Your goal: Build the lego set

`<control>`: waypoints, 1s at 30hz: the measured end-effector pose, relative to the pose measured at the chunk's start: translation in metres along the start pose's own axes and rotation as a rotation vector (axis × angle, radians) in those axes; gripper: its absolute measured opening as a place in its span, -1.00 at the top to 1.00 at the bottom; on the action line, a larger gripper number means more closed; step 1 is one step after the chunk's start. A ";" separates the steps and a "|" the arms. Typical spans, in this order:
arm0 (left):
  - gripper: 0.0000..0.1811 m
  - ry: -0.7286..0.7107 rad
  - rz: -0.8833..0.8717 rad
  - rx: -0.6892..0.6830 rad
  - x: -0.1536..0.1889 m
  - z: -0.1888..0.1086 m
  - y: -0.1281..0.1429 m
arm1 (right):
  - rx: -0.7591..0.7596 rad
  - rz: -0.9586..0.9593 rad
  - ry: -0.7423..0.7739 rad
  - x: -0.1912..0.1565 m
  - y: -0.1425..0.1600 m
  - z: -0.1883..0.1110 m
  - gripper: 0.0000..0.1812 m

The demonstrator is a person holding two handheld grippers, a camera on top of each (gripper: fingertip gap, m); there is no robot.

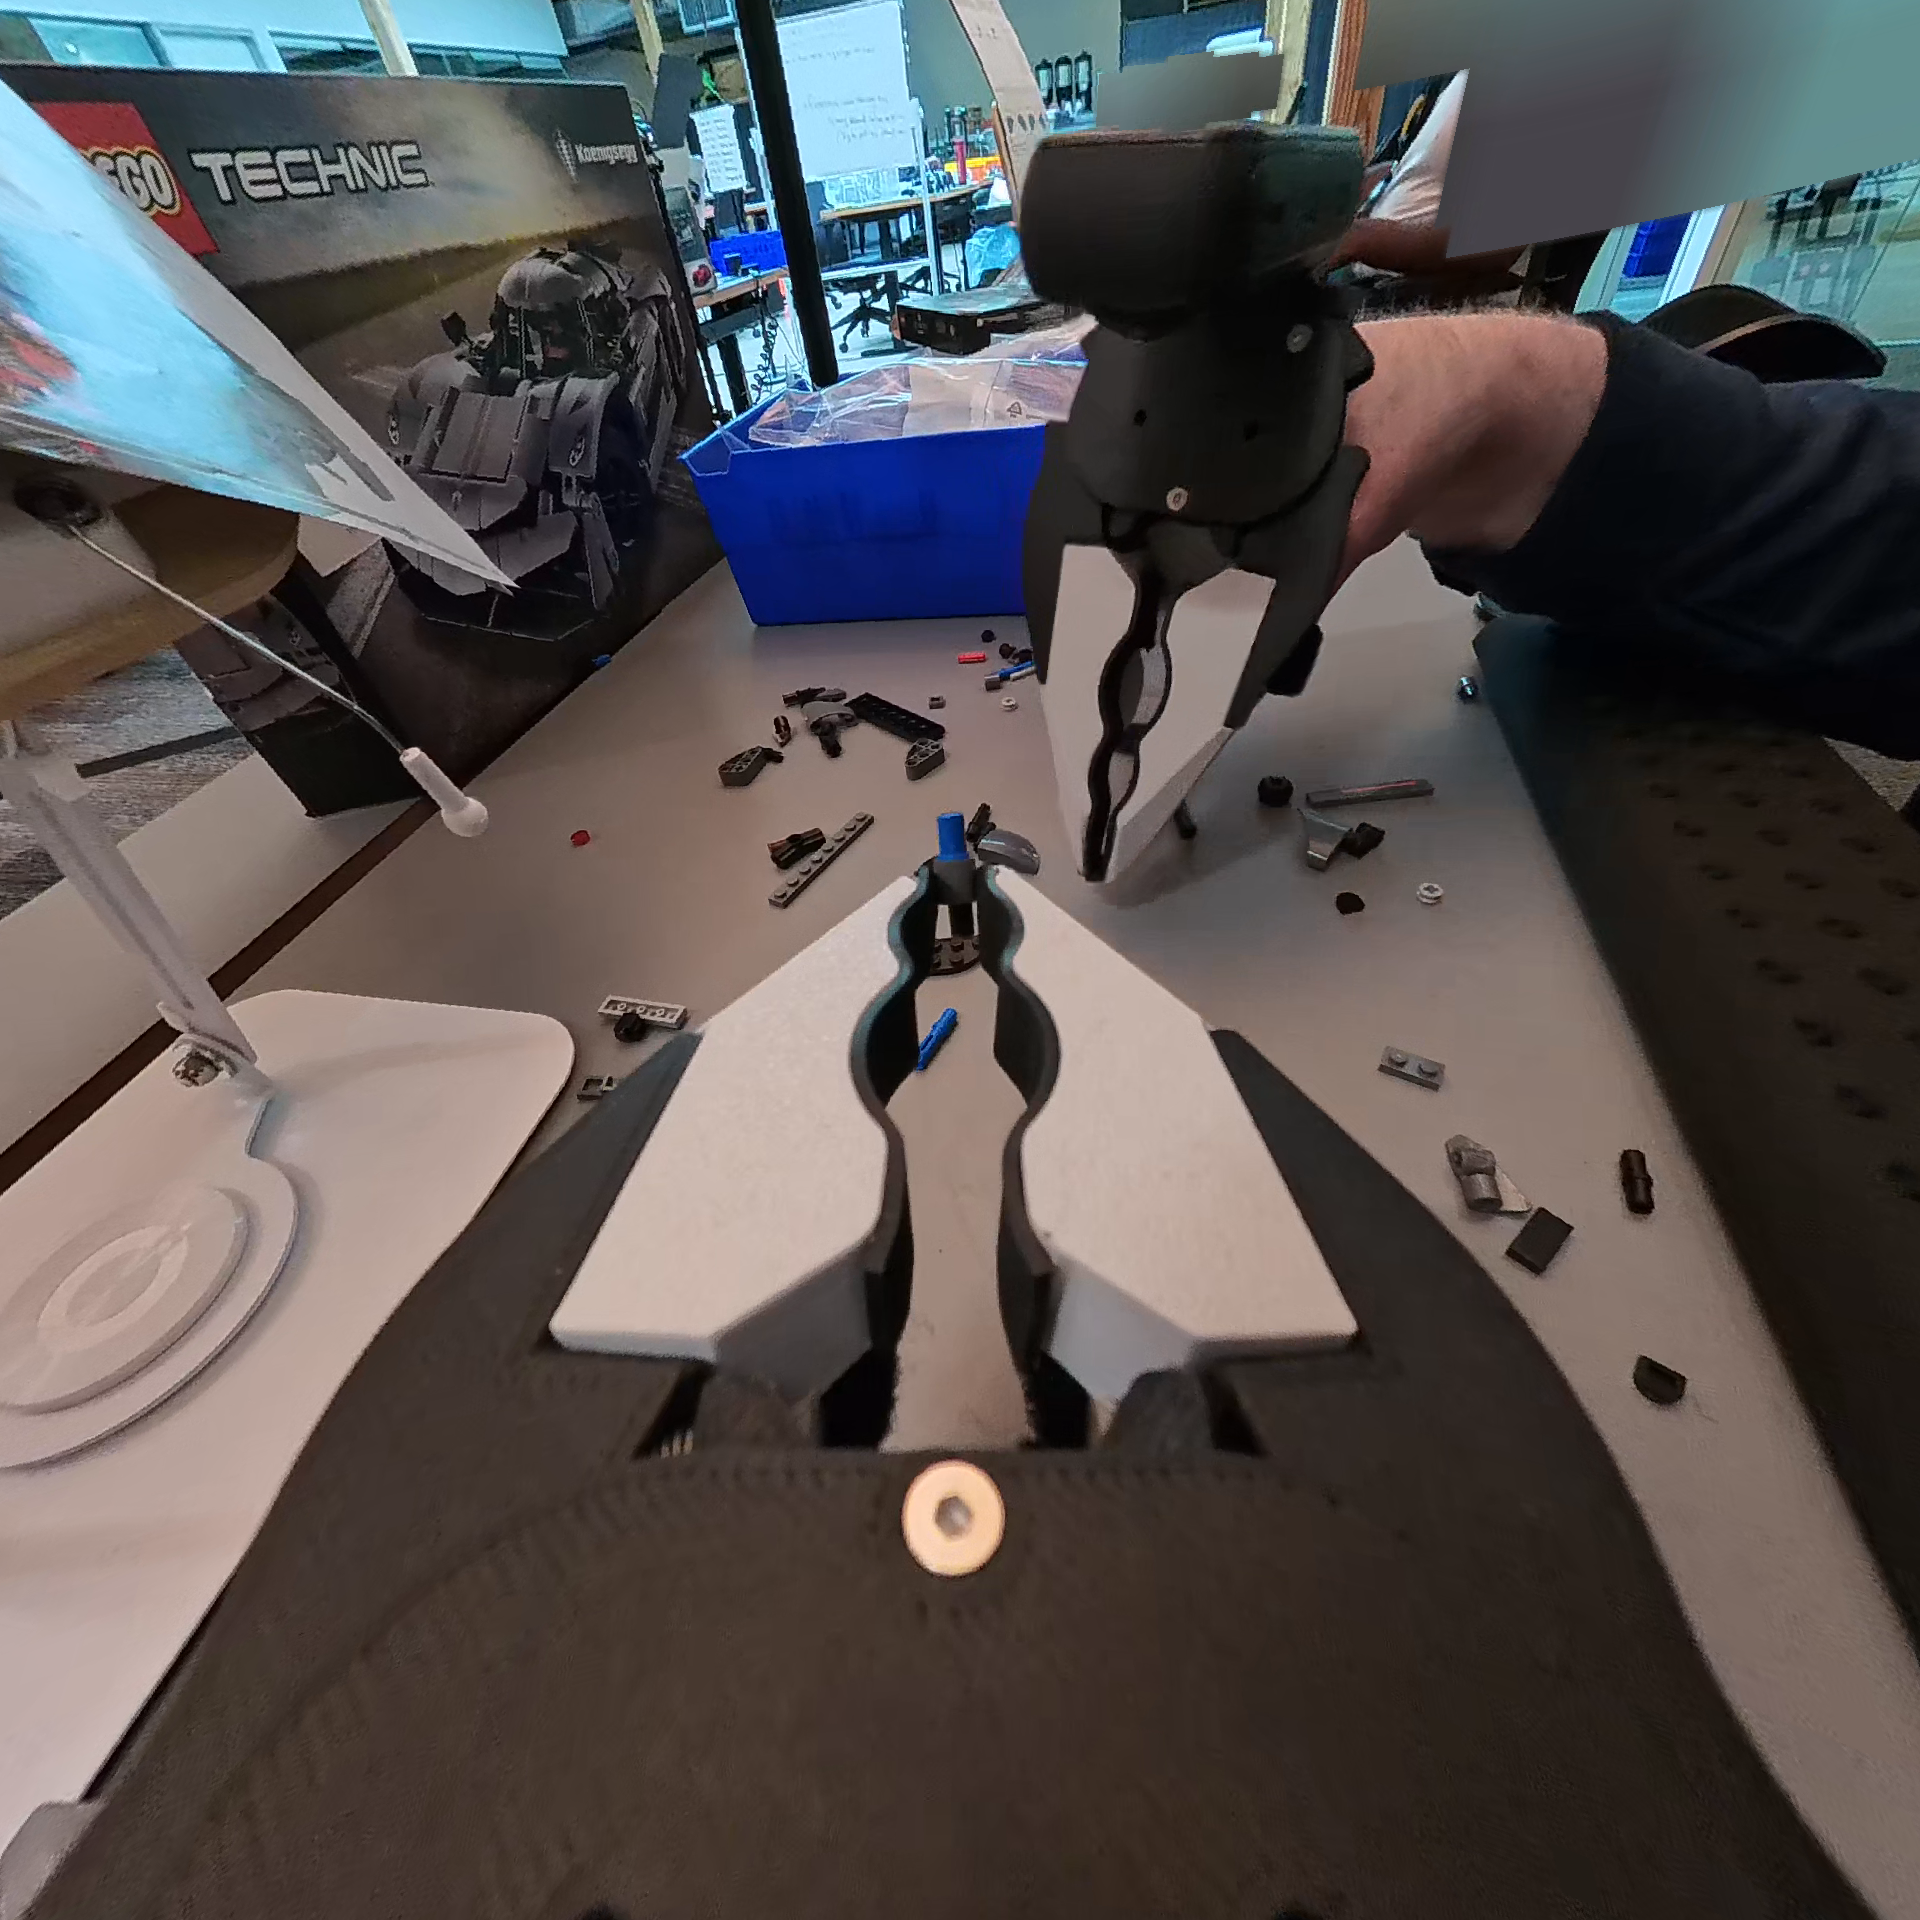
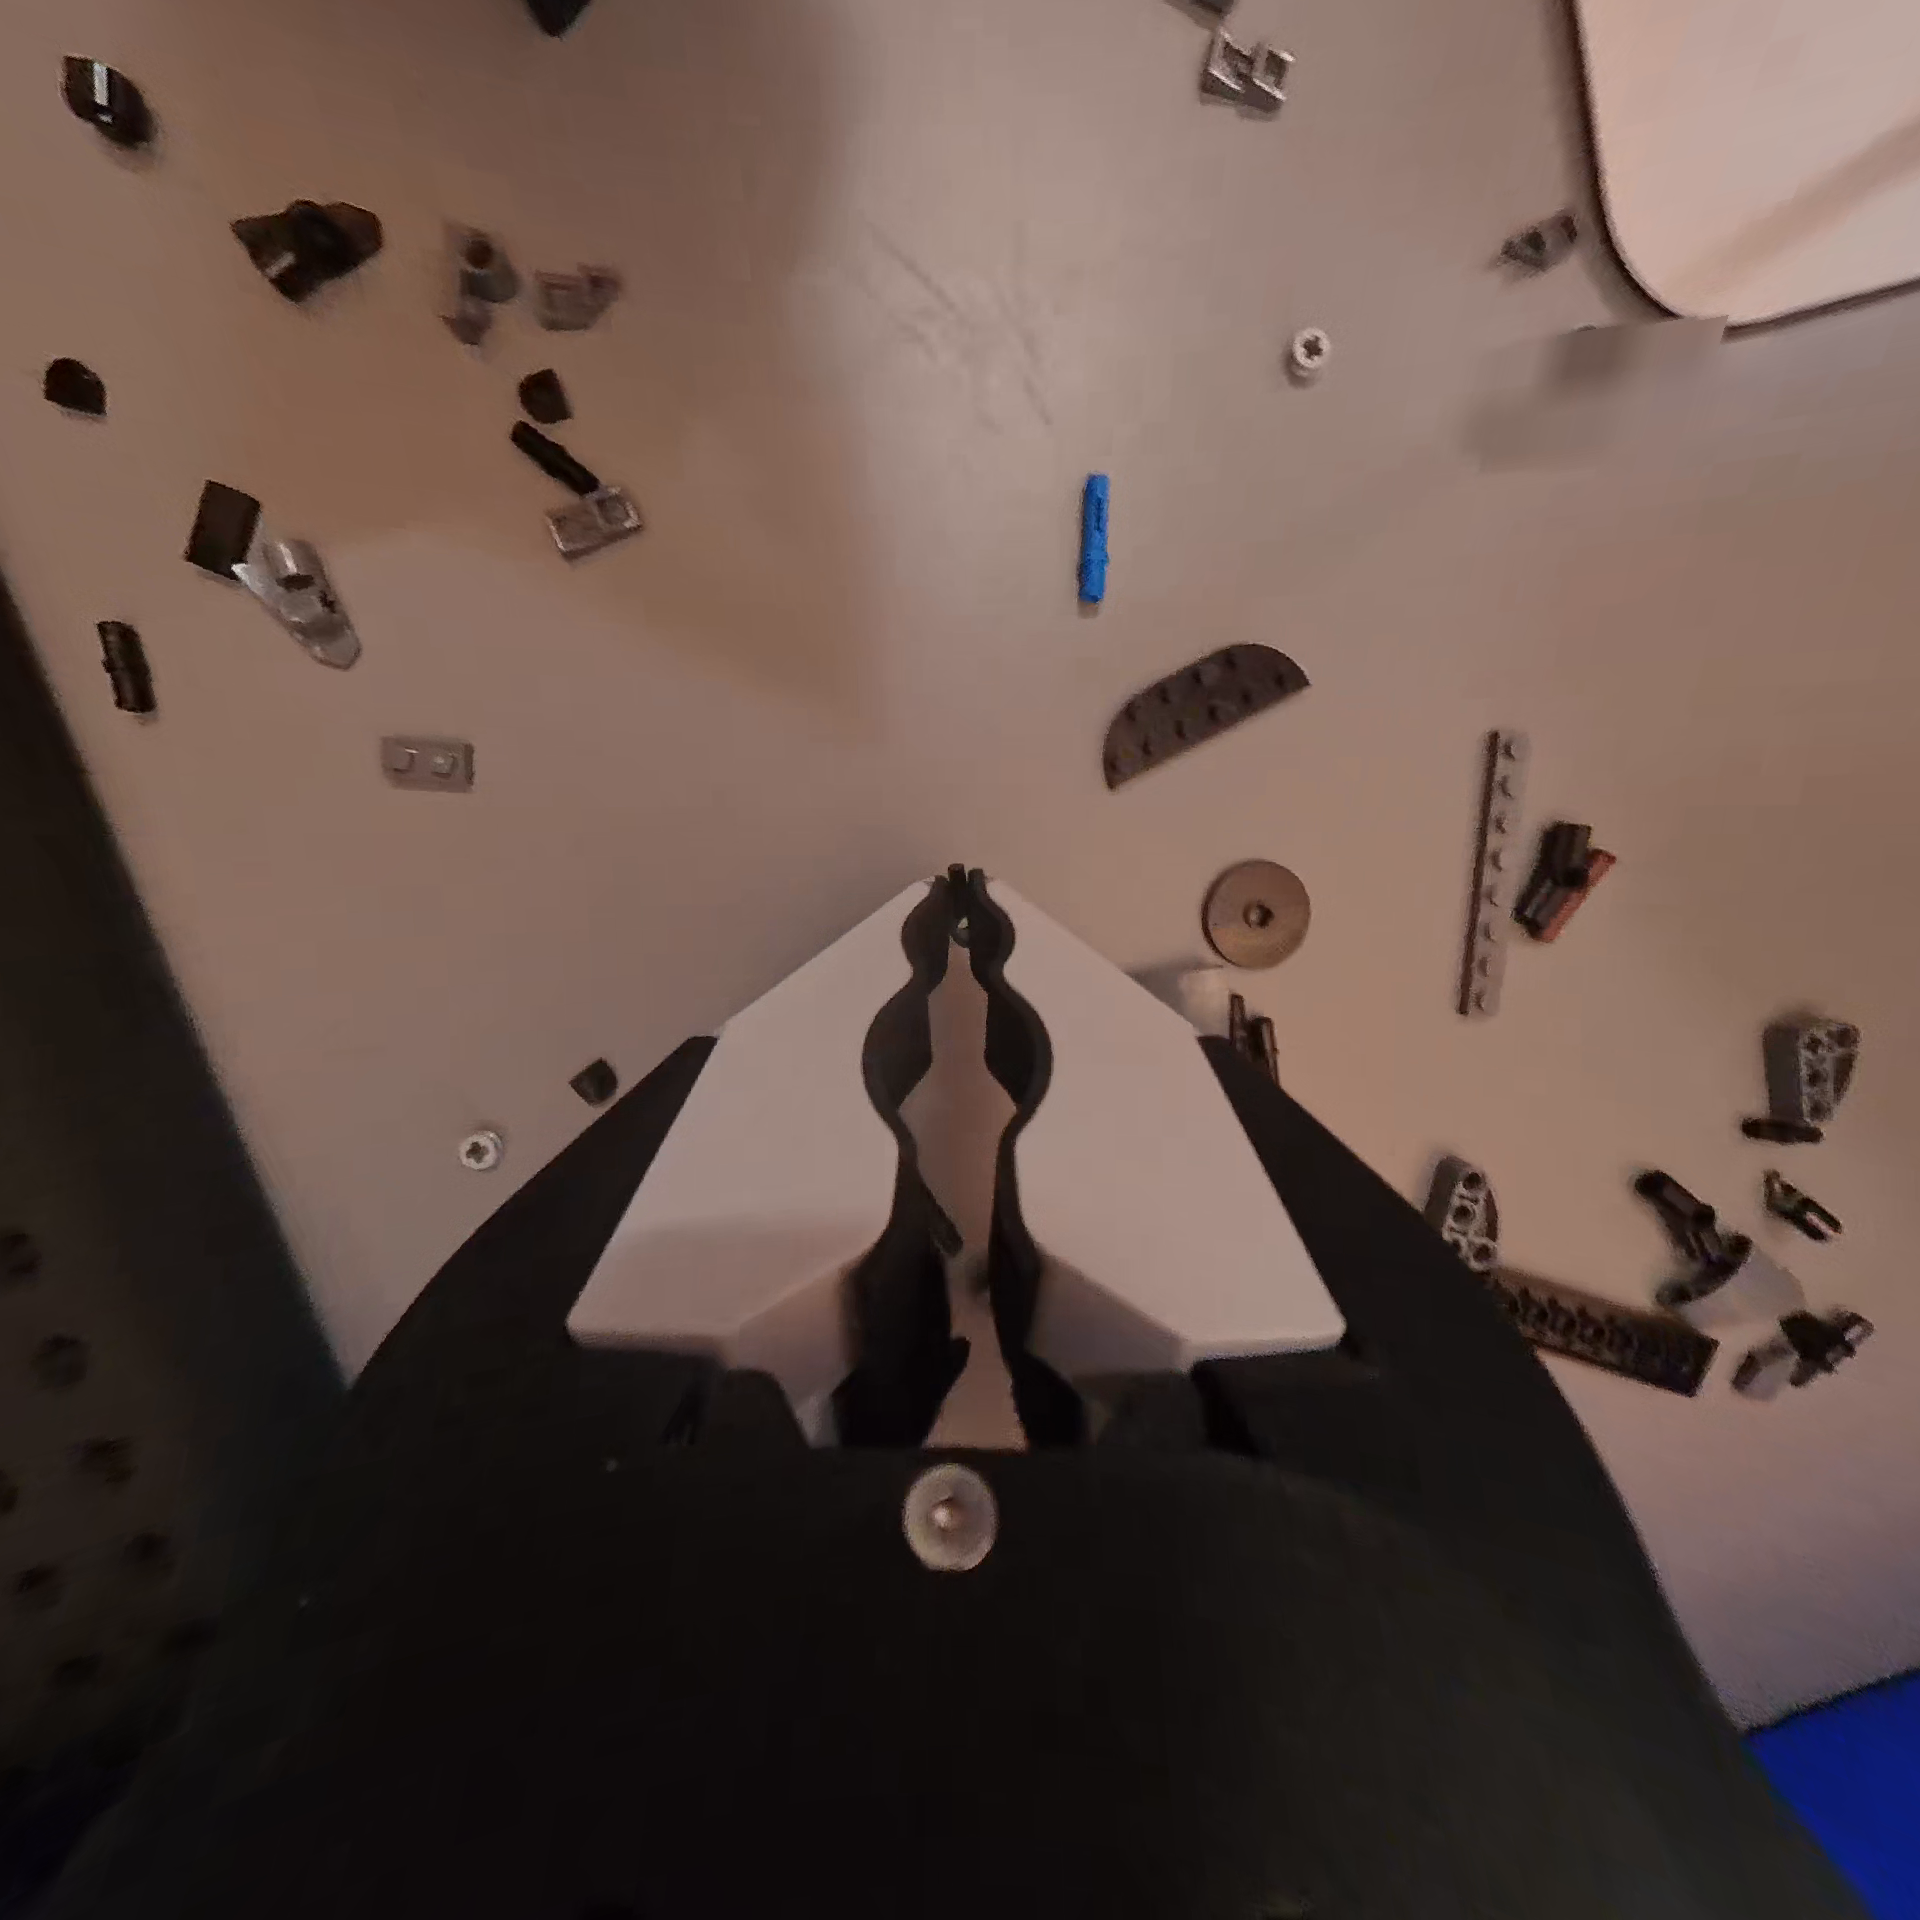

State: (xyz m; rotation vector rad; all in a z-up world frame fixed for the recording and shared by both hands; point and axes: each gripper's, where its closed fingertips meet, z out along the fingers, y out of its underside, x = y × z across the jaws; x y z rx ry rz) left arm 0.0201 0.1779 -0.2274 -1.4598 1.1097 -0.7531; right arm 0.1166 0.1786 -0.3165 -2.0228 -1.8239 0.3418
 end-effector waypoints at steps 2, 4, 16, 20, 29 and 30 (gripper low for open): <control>0.96 0.000 0.001 -0.001 0.000 0.000 0.000 | 0.006 -0.015 -0.029 -0.007 -0.002 0.004 1.00; 0.96 0.001 0.003 0.000 0.000 0.000 0.000 | -0.002 -0.019 -0.048 -0.010 -0.001 0.008 0.99; 0.96 0.014 0.007 -0.010 0.003 0.002 0.002 | 0.079 -0.095 -0.115 -0.017 0.001 0.002 0.84; 0.96 0.019 0.011 -0.012 0.005 0.002 0.002 | 0.029 -0.145 -0.106 -0.021 0.002 0.013 0.85; 0.95 0.065 0.027 -0.039 0.015 0.005 0.004 | 0.298 -0.079 -0.131 -0.020 -0.042 -0.014 0.96; 0.95 0.068 0.037 -0.040 0.016 0.006 0.004 | 0.379 -0.053 -0.127 -0.019 -0.055 -0.024 0.96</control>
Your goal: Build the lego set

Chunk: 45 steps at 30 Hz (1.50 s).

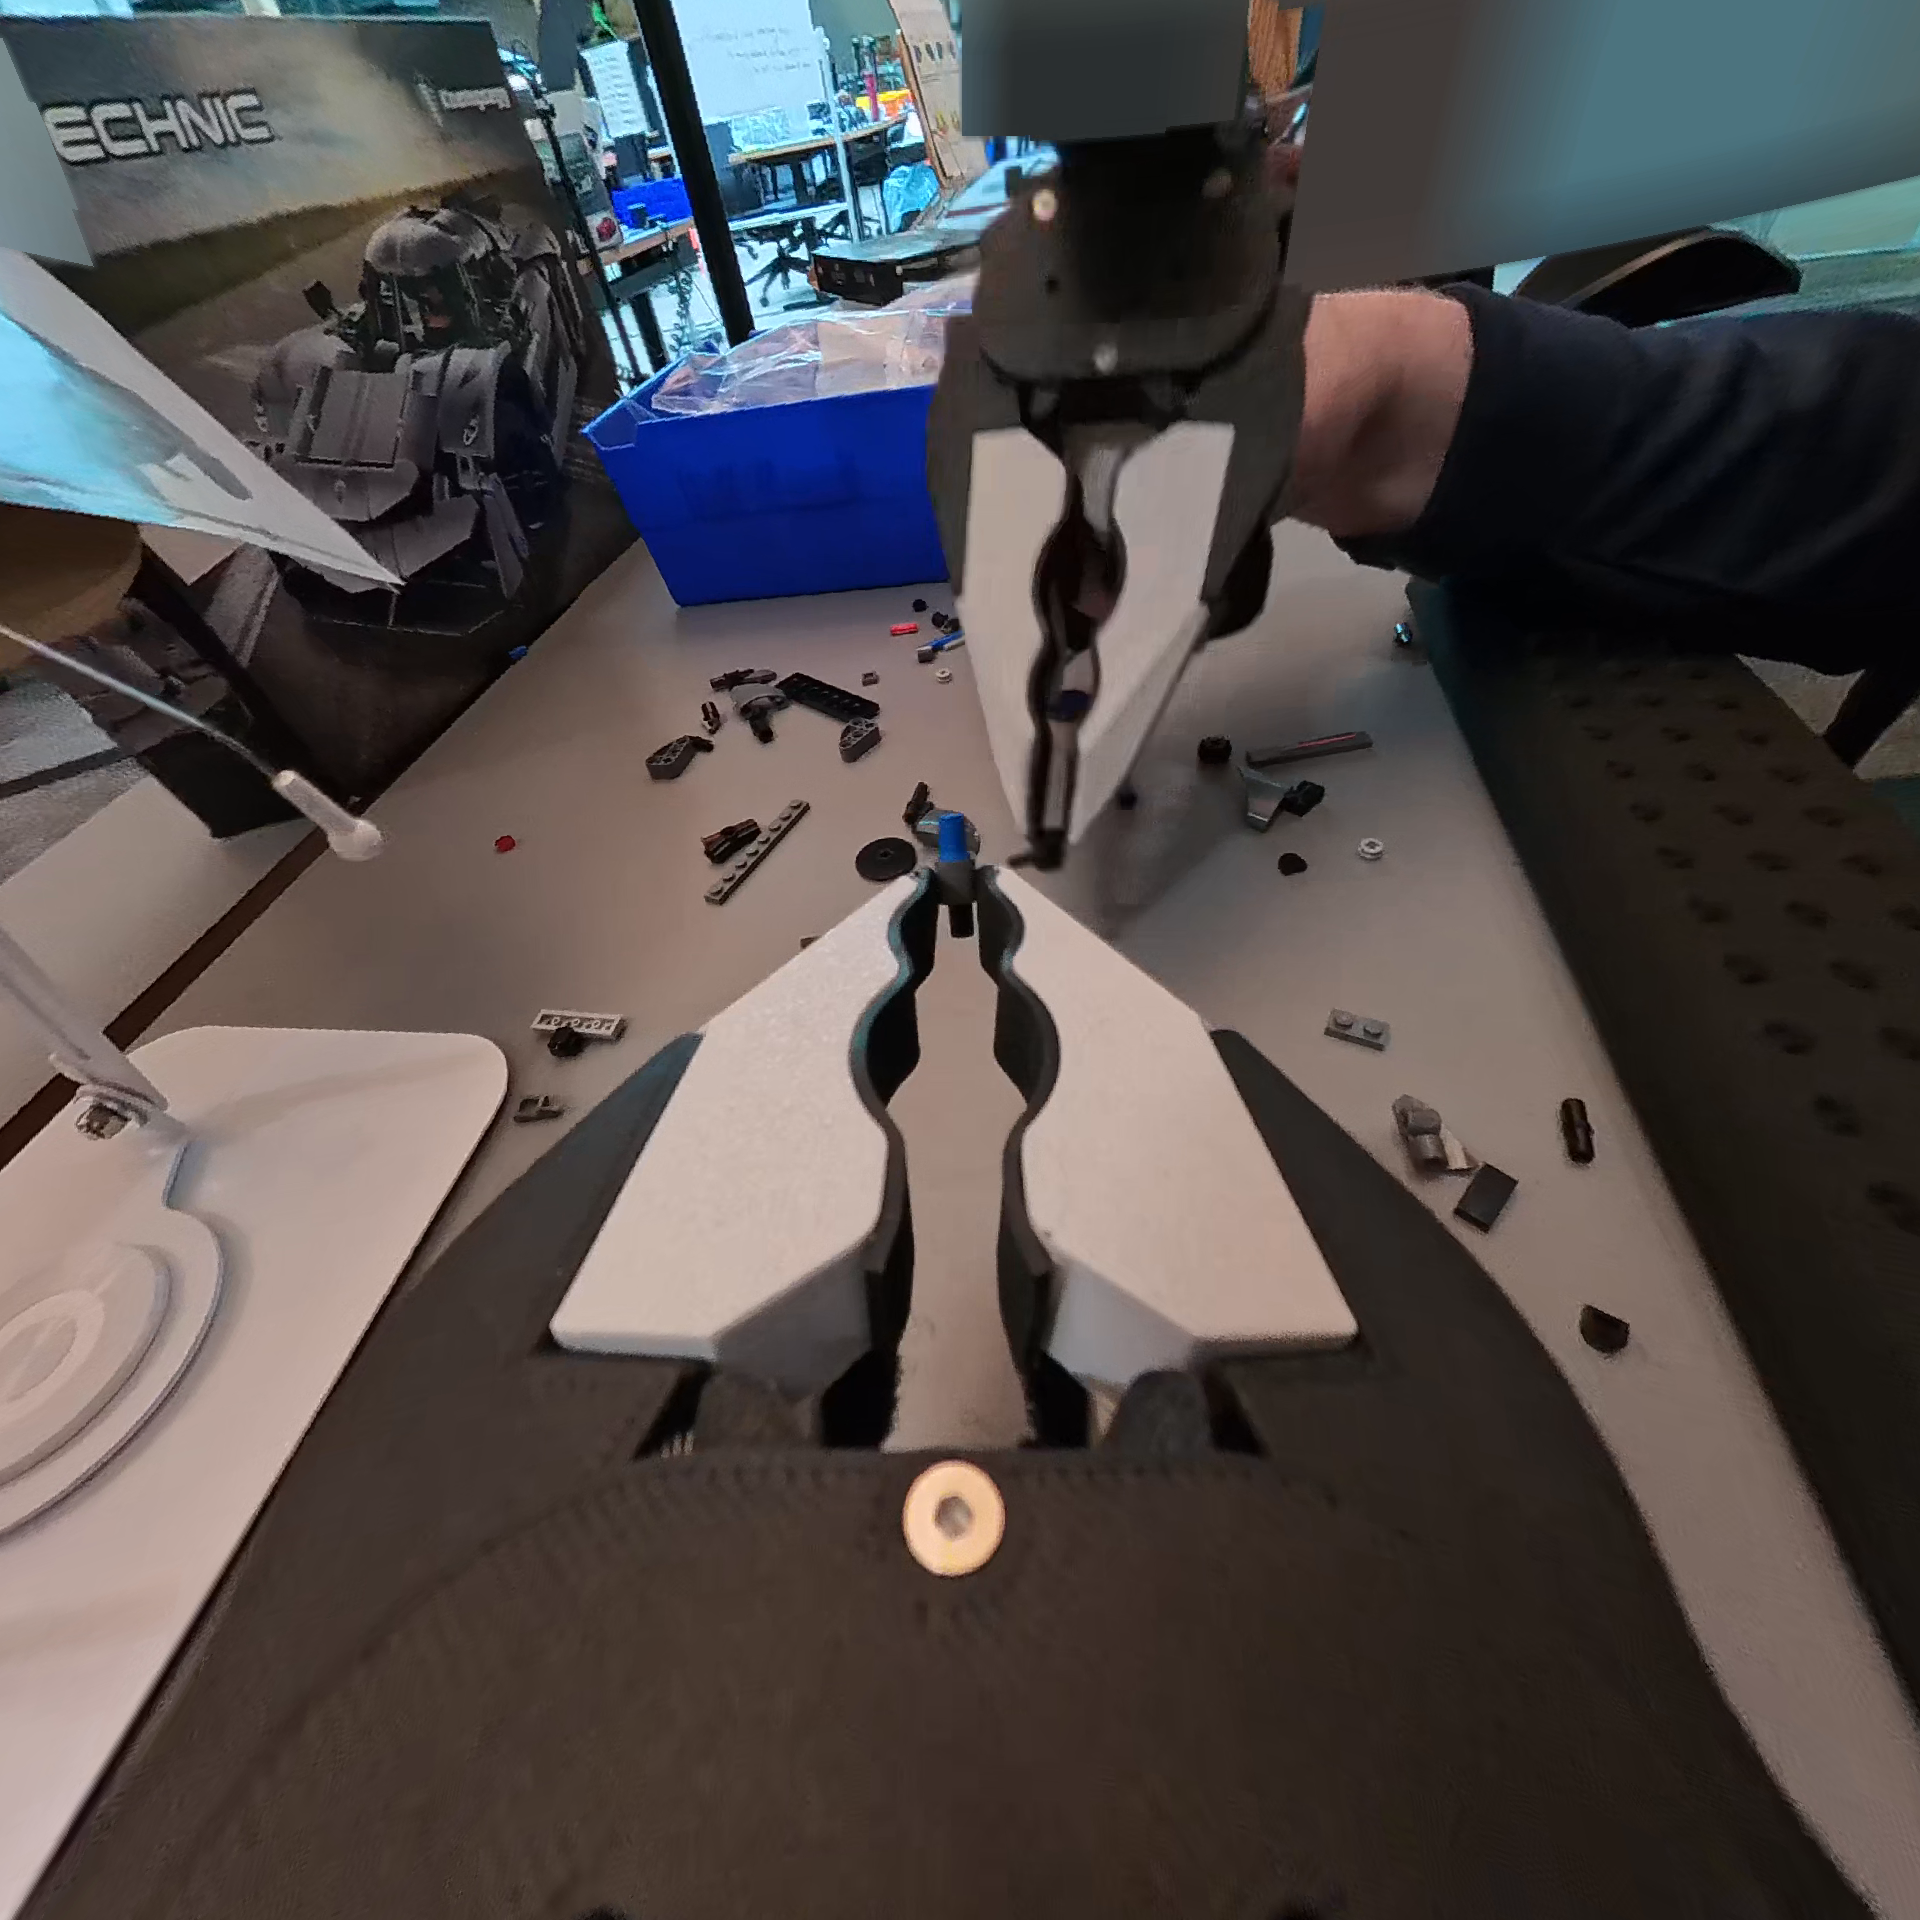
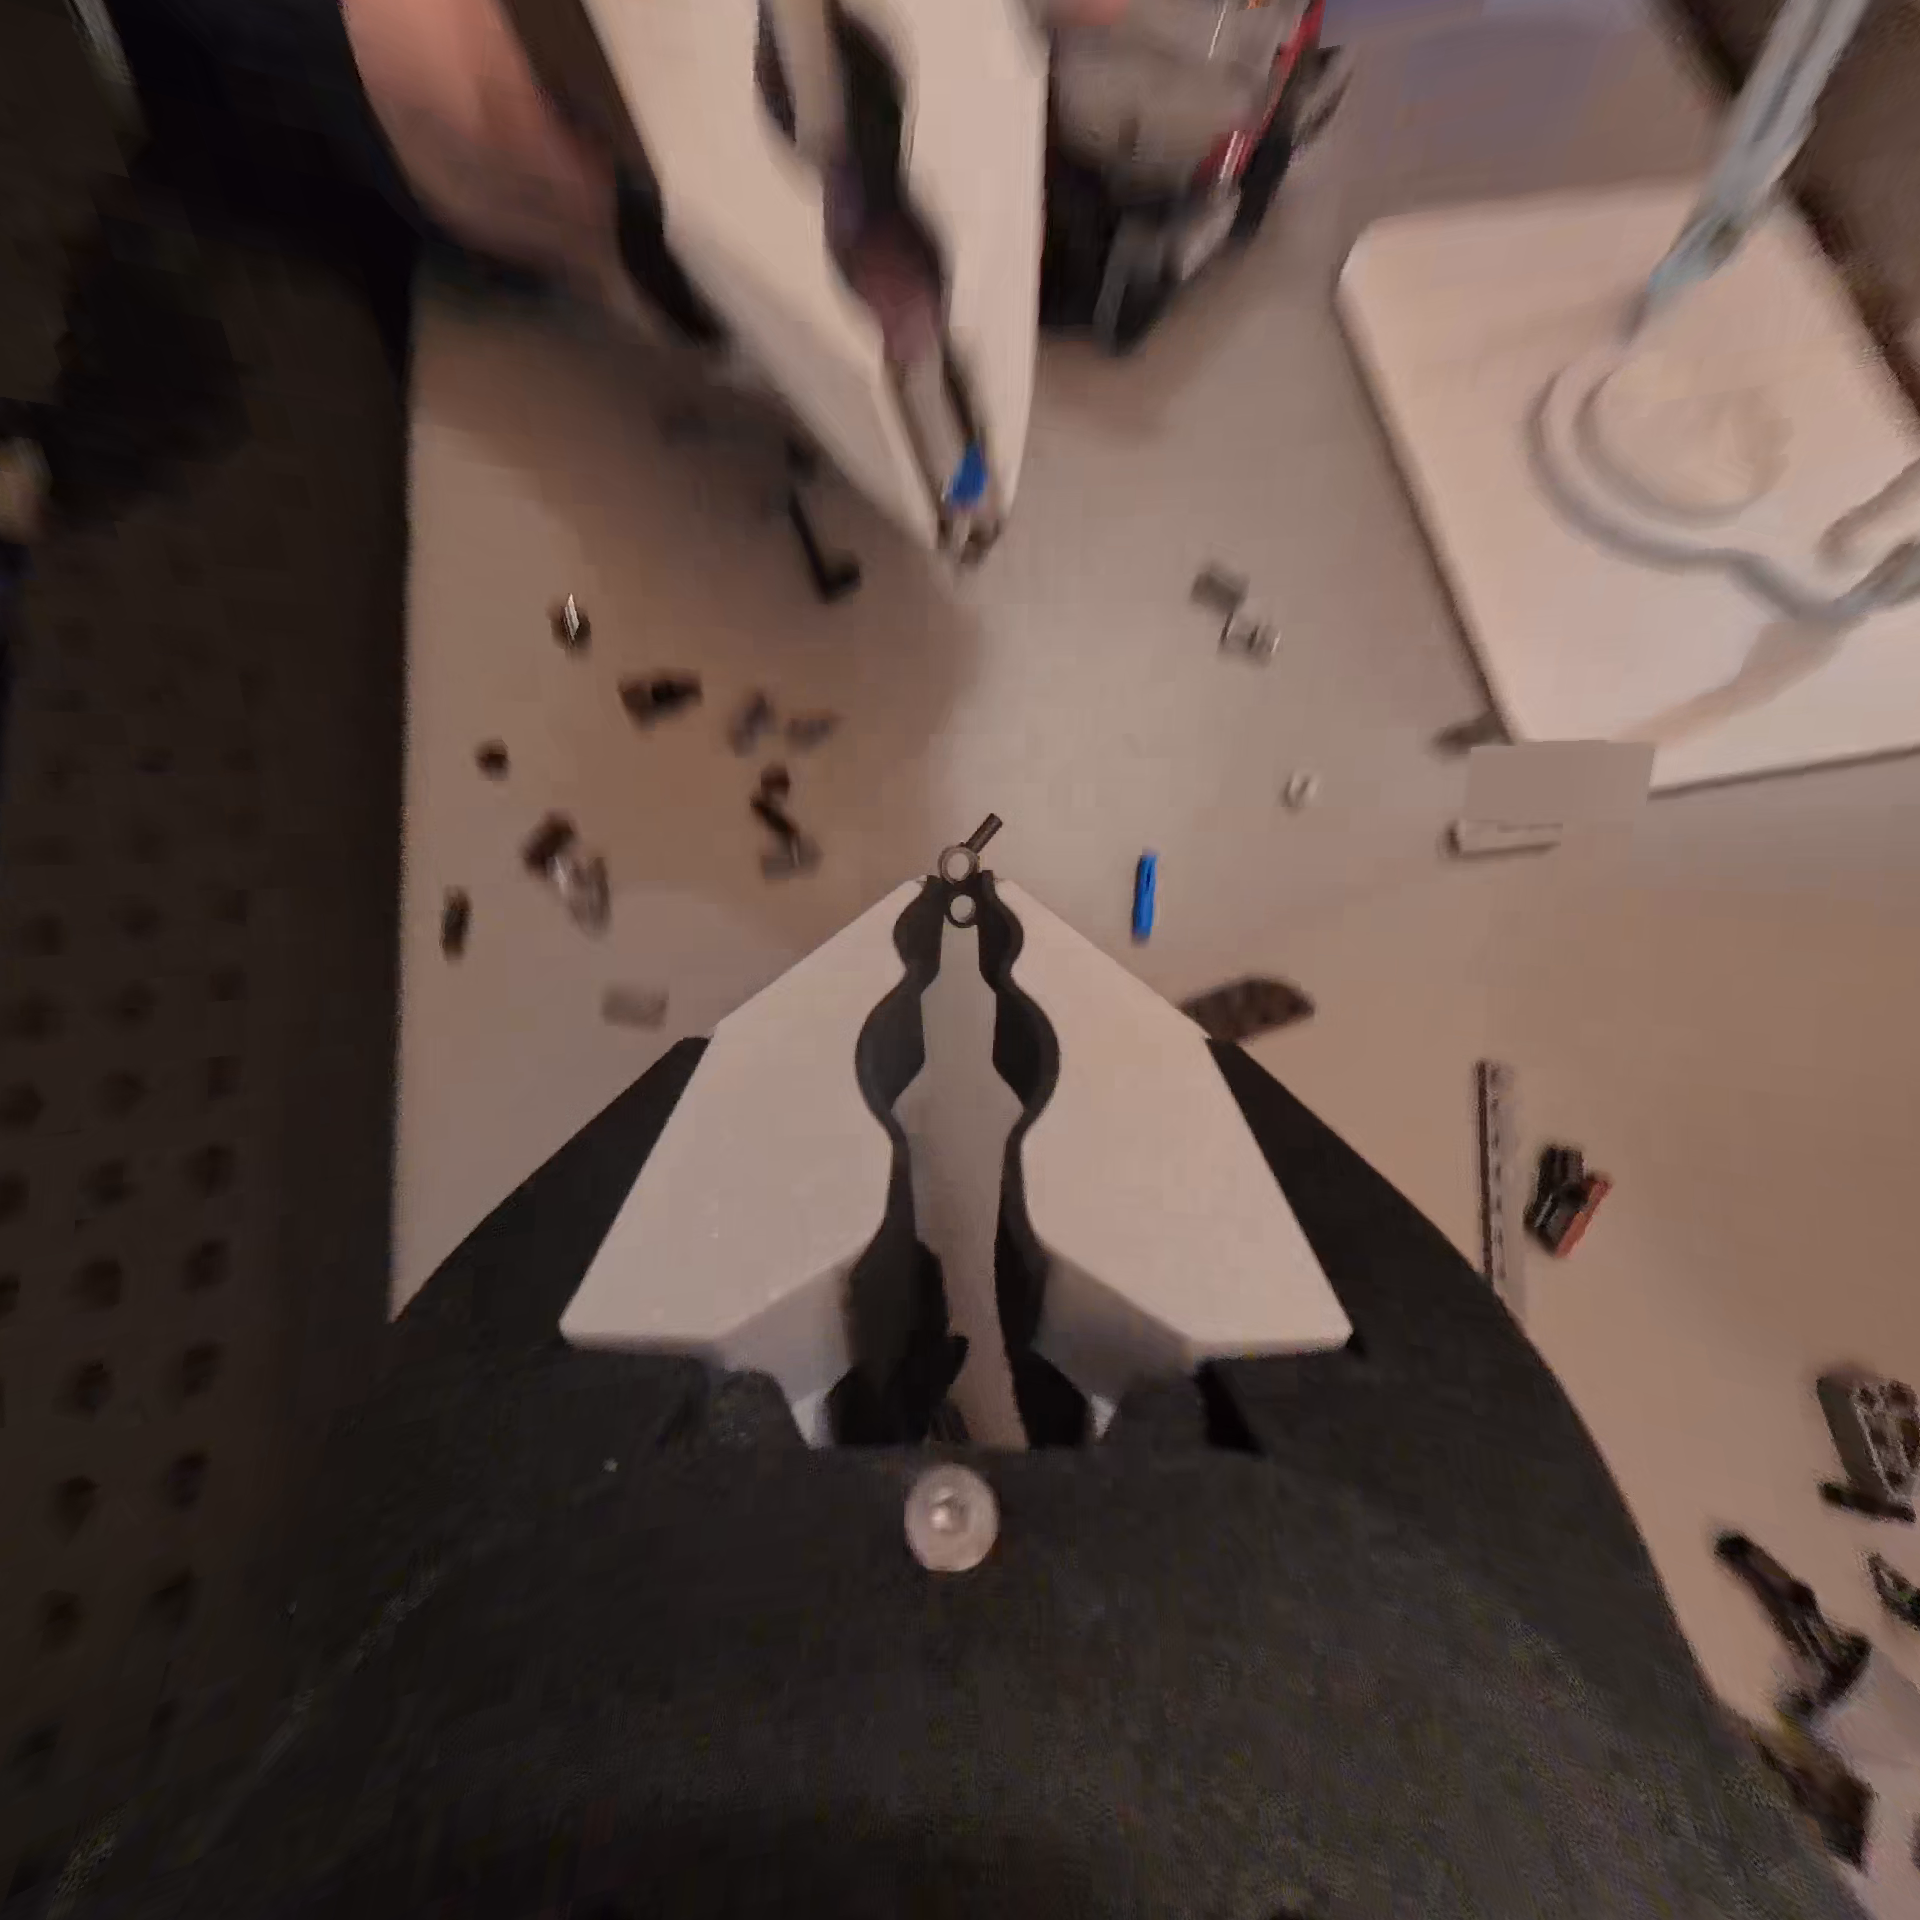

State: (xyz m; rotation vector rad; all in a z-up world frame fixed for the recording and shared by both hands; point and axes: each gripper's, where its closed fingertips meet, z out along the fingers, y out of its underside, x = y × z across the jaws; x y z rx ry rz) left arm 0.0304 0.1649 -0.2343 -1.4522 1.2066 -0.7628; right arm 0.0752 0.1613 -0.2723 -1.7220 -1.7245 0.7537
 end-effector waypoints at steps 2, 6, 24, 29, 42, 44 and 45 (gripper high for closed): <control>0.95 0.006 0.018 -0.010 0.003 0.001 0.000 | 0.138 0.022 0.009 0.001 -0.026 -0.007 0.96; 0.95 0.006 0.051 -0.034 0.007 0.003 0.001 | 0.294 0.043 0.025 0.005 -0.052 -0.021 0.97; 0.95 0.016 0.101 -0.060 0.018 0.004 -0.005 | 0.364 0.058 -0.075 -0.010 -0.064 -0.010 0.97; 0.95 0.068 0.057 -0.048 0.022 0.003 -0.007 | 0.366 0.007 -0.093 -0.016 -0.064 -0.011 0.97; 0.96 0.160 0.030 -0.080 0.035 0.001 -0.006 | 0.331 -0.107 -0.098 -0.029 -0.062 -0.010 0.97; 0.96 0.150 0.039 -0.090 0.035 0.001 -0.005 | 0.320 -0.107 -0.092 -0.029 -0.062 -0.009 0.97; 0.96 0.141 0.044 -0.092 0.034 0.001 -0.005 | 0.319 -0.106 -0.088 -0.029 -0.062 -0.009 0.97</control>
